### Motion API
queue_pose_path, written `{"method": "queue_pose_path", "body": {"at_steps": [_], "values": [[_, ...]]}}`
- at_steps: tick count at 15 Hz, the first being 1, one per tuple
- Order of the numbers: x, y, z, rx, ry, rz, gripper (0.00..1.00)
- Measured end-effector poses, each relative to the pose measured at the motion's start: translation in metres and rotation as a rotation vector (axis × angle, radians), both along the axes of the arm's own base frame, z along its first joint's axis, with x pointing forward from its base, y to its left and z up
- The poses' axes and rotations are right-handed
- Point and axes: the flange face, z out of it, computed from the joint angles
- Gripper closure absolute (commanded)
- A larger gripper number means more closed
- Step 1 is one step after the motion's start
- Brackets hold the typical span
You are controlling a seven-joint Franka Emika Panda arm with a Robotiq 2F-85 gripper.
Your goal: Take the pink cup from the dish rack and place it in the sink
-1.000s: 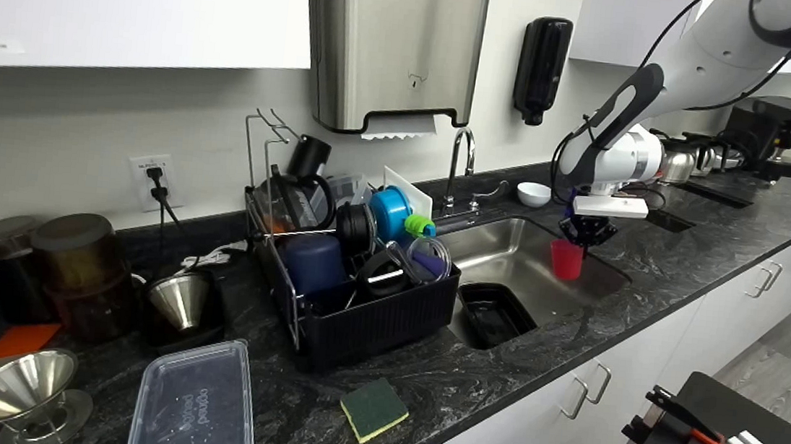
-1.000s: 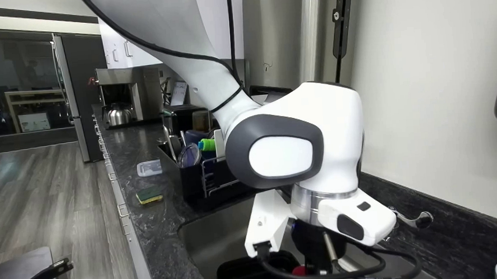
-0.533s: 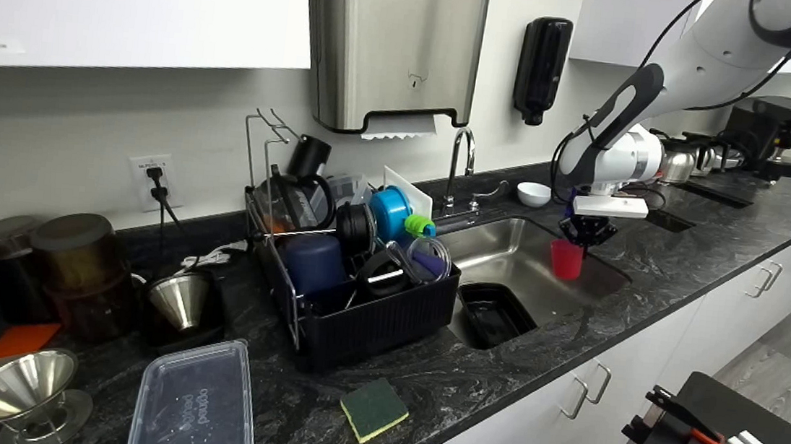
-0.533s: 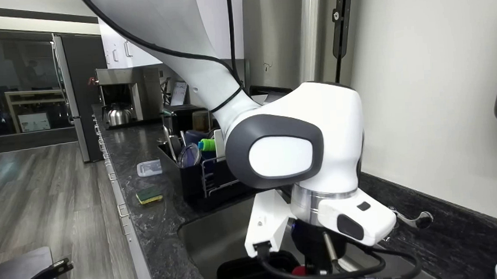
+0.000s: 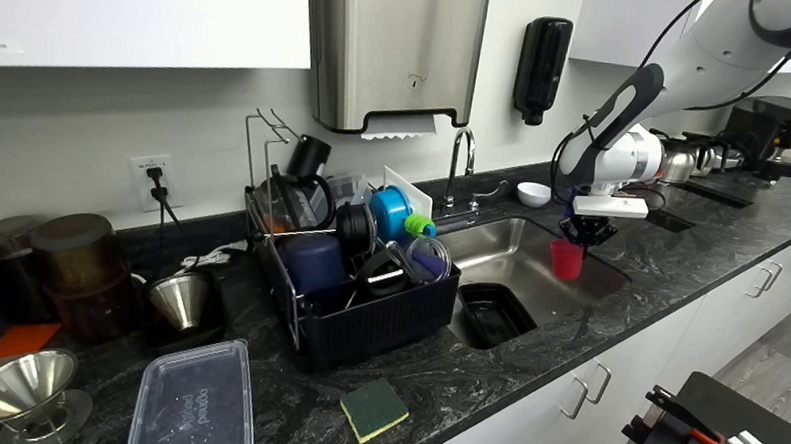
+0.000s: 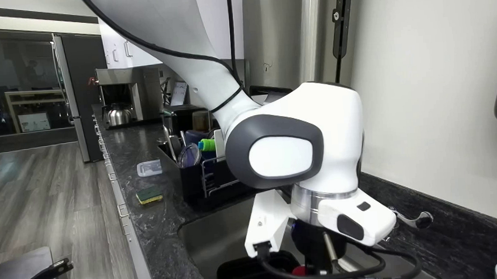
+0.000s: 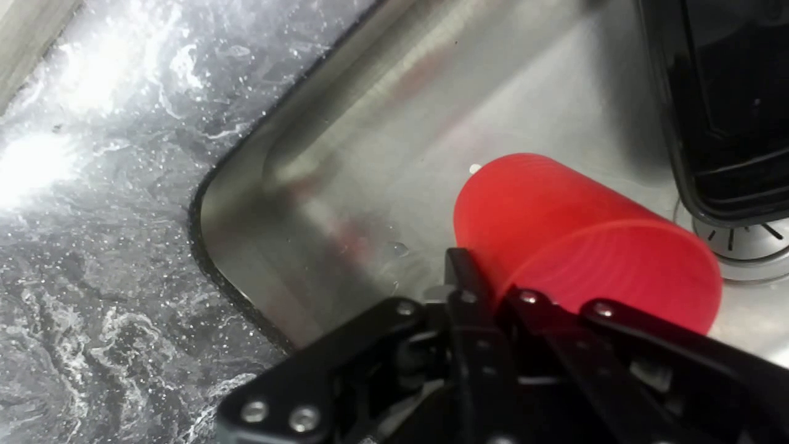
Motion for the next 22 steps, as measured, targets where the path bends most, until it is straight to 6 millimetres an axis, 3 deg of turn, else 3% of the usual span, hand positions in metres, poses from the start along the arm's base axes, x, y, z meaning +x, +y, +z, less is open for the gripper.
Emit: {"method": "queue_pose_path", "body": {"at_steps": [6, 17, 22], "values": [[0.000, 0.002, -0.004, 0.002, 0.006, 0.002, 0.99], [0.006, 0.016, -0.050, -0.017, 0.012, 0.042, 0.99], [0.018, 0.020, -0.065, -0.021, -0.011, 0.052, 0.99]]}}
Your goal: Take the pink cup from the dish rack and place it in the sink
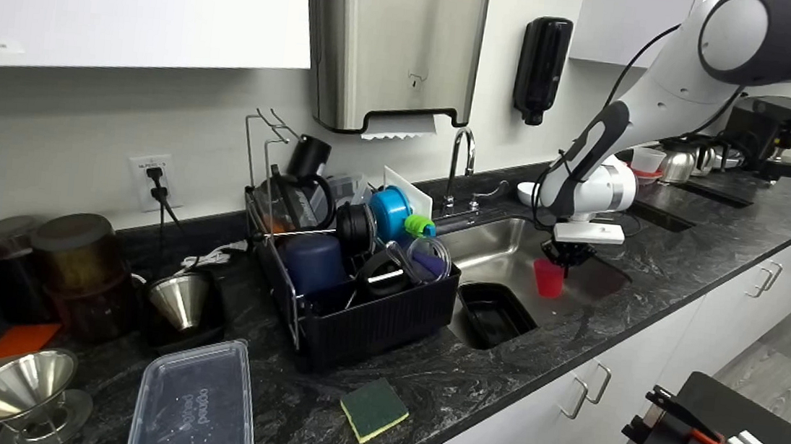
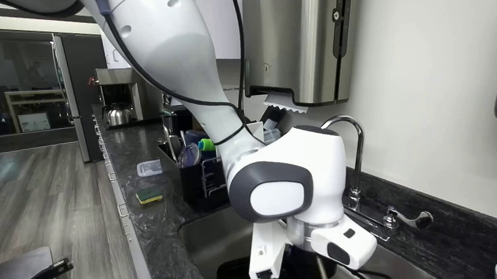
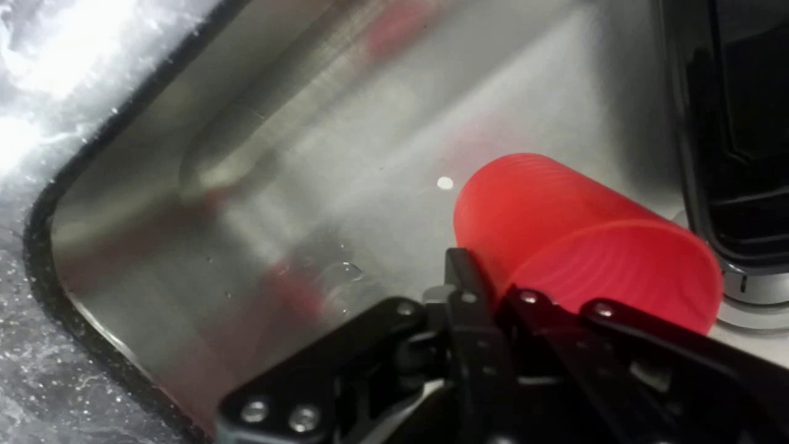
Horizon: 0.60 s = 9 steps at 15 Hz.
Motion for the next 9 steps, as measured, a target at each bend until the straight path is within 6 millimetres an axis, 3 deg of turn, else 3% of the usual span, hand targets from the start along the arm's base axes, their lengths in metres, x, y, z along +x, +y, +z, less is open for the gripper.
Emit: {"method": "queue_pose_path", "body": {"at_steps": [9], "values": [[0.047, -0.020, -0.028, -0.019, -0.081, 0.005, 0.99]]}}
